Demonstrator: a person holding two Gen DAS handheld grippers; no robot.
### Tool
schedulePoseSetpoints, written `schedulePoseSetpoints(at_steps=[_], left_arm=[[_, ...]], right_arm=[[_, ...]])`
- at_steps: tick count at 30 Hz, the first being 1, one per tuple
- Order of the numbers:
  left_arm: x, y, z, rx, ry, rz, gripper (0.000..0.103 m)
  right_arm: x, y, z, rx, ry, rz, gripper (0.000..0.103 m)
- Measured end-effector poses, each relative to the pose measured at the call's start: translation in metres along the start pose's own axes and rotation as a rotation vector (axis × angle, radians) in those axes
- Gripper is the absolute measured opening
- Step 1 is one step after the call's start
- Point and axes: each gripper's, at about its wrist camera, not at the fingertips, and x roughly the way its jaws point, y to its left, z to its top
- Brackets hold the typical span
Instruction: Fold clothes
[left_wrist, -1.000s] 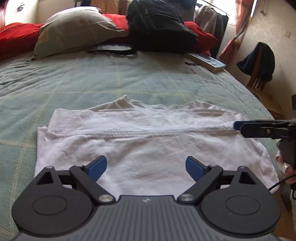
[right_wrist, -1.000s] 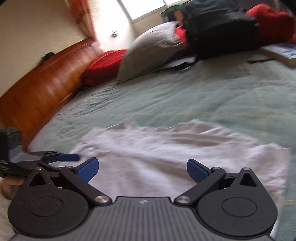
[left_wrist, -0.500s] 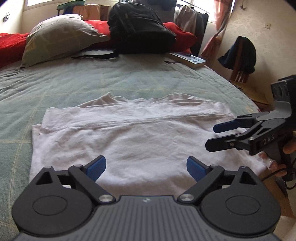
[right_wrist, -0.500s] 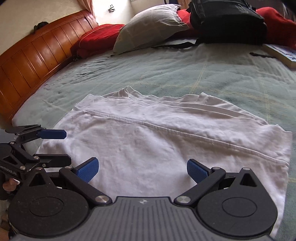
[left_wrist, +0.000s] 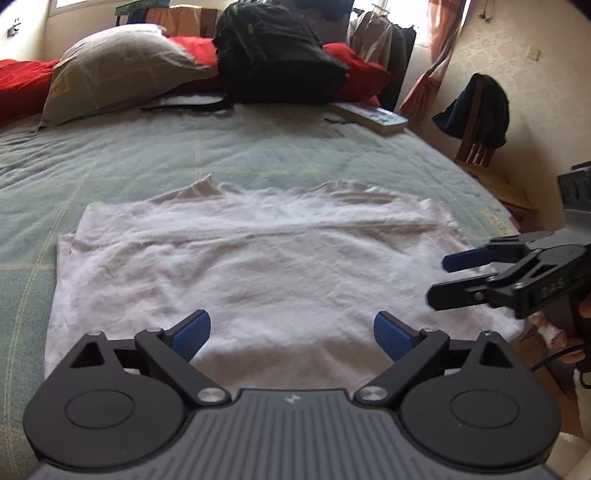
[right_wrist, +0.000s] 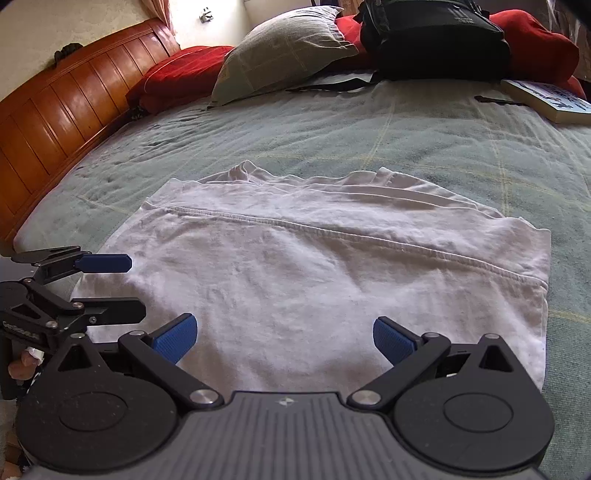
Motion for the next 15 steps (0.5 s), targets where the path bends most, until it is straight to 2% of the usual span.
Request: schedulePoseSetpoints(at_steps=[2,9,15], left_arm=[[0.004,0.005,-0.003,-0.021,0.011,0.001,0.095],[-0.025,0.017,0.004,-0.031,-0.048,0.011,0.095],[-0.049,0.05,0.006,-0.123,-0.083,0.037,0.095]], right_arm=[[0.001,0.0,-0.001,0.003,0.008,-0.006,0.103],[0.003,0.0,-0.004,-0.002,0.019,-0.016,0.103],[0.003,0.006,0.001,-0.015,0.011,0.002,0.103]])
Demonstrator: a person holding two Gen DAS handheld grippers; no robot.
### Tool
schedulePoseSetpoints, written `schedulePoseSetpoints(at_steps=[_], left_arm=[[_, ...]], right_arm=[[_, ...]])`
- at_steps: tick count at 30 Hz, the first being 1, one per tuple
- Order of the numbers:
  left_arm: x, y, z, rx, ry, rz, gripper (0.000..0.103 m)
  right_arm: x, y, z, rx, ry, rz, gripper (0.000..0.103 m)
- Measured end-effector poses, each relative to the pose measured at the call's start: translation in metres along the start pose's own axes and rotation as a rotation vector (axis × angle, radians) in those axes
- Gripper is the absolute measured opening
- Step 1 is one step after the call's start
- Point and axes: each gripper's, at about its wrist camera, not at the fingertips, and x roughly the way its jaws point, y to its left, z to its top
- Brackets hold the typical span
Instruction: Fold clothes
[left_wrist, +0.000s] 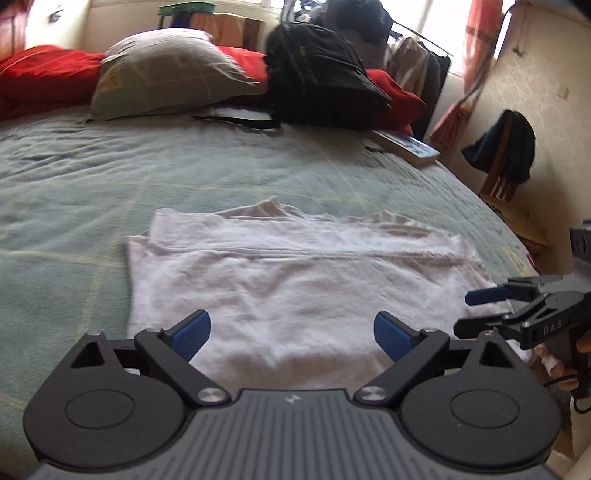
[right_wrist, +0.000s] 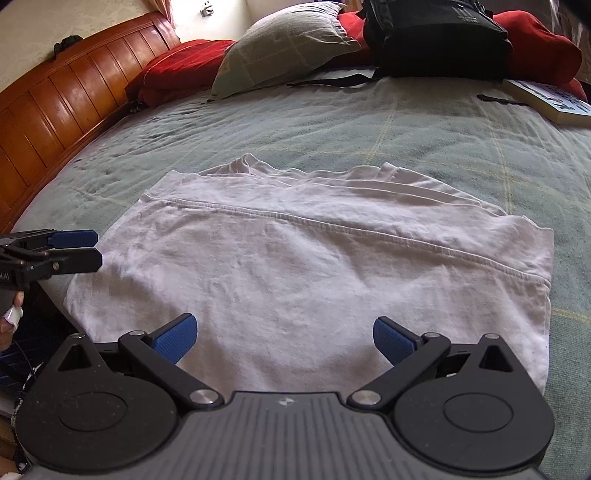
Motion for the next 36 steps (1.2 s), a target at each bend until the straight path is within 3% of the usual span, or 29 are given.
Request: schedulePoseSetpoints(at_steps=[9,13,24,29,36], left_arm=[[-0.003,0.061,-0.005,-0.206,0.027,0.005,0.095],[0.002,0.082,-0.006,-0.27,0.038,0.011,0.095],[0.035,0.139,-0.004,-0.531,0.131,-0.291,0.095],[0.068,0.142,0.019,-0.521,0.166,-0.36,0.095],[0.101,0.143,0.044,-0.504,0.172,-0.392,0.095]], right_arm=[[-0.003,0.014,0.017,0.003,-0.07,0.189,0.103],[0.005,0.02,0.024,-0.007,-0.087,0.23,0.103],[0.032,0.019,0.043,0.013,-0.088,0.291,0.103],[0.044,0.016,0.048,0.046,-0.072,0.276,0.103],[0.046,0.015,0.053,0.055,-0.078,0.259,0.103]])
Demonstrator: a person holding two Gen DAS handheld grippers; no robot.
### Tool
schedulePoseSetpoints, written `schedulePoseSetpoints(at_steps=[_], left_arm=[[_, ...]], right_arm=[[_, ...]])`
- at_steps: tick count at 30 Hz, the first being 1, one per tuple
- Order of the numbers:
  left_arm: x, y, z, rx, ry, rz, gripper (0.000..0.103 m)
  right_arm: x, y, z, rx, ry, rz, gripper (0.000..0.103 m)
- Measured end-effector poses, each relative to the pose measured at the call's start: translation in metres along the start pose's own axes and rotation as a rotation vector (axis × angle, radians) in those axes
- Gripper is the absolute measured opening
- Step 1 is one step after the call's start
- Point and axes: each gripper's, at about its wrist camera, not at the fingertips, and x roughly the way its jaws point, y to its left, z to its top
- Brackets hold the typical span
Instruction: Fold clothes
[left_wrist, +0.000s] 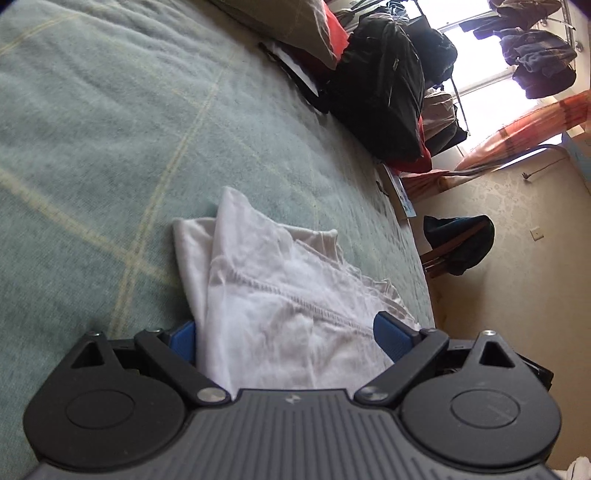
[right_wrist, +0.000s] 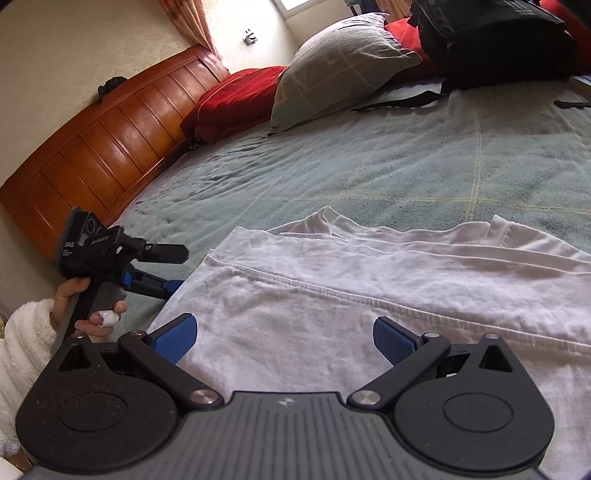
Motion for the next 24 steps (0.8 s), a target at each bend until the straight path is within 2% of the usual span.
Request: schedulePoseSetpoints(at_steps=[3,14,18,24], left_arm=[[0.0,-0.003,-0.004,0.009,0.007,-0.007,0.095],[-0.022,-0.006,-0.054,0.038,0.074,-0.085,0.097],[-0.014,0.001,-0.043,0.027,0.088,-0.116,0.099],[0.005,0.006,-0.016,0.017,0.064,-0.136,0.1]], right_arm=[[0.0,0.001,0.0,-0.004,-0.001,0.001,0.103],[0.0,0.007,-0.004,-0.028,0.015,-0.013,0.103],[0.0,0.012,-0.005,-0.038,0.018,-0.018,0.103],[0.001,0.011,-0.004,-0.028,0.015,-0.014,0.103]])
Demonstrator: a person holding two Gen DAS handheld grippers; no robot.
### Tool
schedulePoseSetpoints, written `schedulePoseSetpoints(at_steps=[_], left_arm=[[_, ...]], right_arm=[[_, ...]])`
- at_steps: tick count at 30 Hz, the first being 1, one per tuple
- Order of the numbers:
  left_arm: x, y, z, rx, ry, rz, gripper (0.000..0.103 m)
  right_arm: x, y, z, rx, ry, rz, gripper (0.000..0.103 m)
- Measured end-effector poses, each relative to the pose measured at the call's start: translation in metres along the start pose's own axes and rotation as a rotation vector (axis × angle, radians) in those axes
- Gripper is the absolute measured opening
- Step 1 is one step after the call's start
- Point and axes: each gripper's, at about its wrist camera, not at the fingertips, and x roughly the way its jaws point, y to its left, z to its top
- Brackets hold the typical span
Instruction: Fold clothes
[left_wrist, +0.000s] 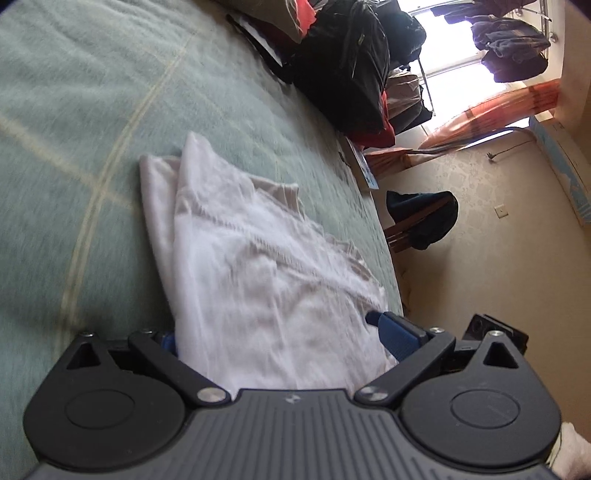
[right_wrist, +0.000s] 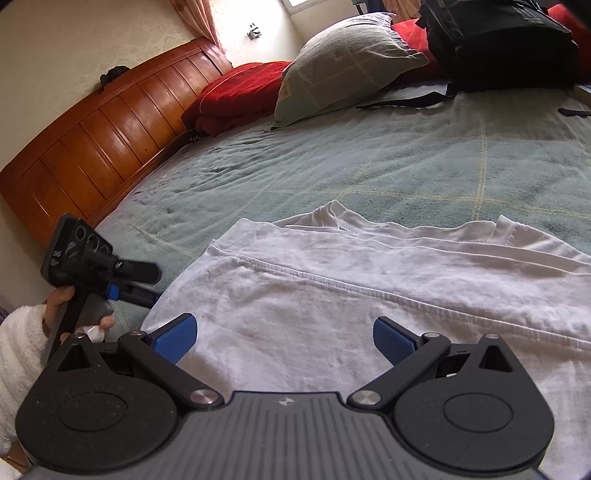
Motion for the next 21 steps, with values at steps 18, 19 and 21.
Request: schedulePoseSetpoints(at_steps=[18,19,21], left_arm=[[0.006,-0.001,-0.002,0.074,0.016,-0.035,0.099],[0.006,0.0,0.0,0.07,0.013,-0.038,0.099],[0.003,-0.002,-0.002,0.075,0.021,-0.022,0.092]], right_arm=[[-0.001,-0.018,0.002,0.109,0.007,0.036,0.103],[-0.001,-0.019,0.002,0.127,0.008,0.036,0.103],[-0.002,-0.02,0.001,0.146,0.002,0.031,0.103]])
